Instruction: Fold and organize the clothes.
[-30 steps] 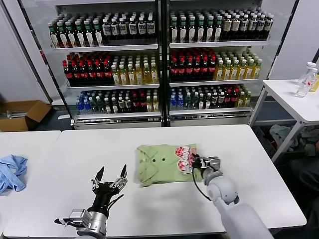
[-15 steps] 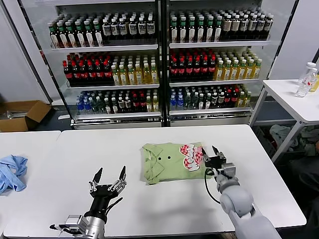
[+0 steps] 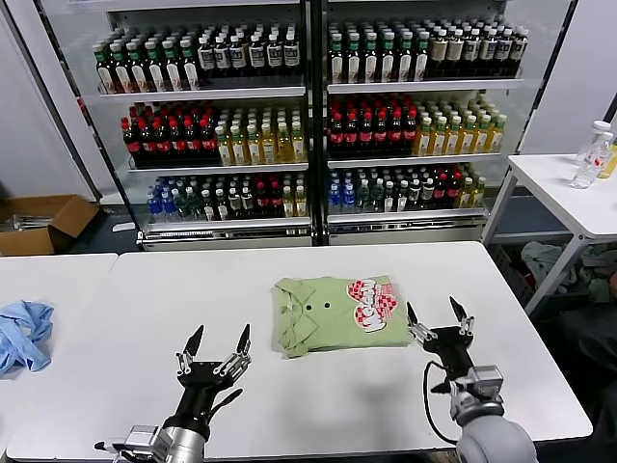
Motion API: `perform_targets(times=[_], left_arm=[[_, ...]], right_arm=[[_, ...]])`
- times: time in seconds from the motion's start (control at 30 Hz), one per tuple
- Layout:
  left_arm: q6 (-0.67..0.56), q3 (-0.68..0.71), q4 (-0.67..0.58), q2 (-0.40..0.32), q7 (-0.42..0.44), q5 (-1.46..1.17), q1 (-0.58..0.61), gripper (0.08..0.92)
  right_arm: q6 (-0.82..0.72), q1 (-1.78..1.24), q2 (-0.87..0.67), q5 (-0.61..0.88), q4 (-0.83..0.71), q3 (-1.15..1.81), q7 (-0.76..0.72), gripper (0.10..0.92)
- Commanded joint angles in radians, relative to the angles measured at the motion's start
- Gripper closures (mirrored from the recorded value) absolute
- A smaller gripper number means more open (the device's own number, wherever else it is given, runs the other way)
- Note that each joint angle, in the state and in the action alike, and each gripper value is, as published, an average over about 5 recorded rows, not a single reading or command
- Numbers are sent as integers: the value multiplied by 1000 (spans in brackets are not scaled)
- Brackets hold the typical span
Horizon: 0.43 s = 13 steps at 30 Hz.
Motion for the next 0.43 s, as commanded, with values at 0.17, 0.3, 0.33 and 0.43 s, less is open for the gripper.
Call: perform_targets(times=[0.17,0.3,0.33,0.43], left_arm=[[-2,-3,-31,-5,3,14,33,177],[1,-4,-38,-10,5,14,45,177],[3,-4,-38,-13,6,14,48,177],[7,-4,-39,-17,9,15,54,177]], right_arm=[[54,-160,11,-26,150,51,9,203],[64,-165,18,-35,153,50,14,203],[66,-167,19,-35,154,50,17,203],[70,-170,21,-36,155,50,22,203]])
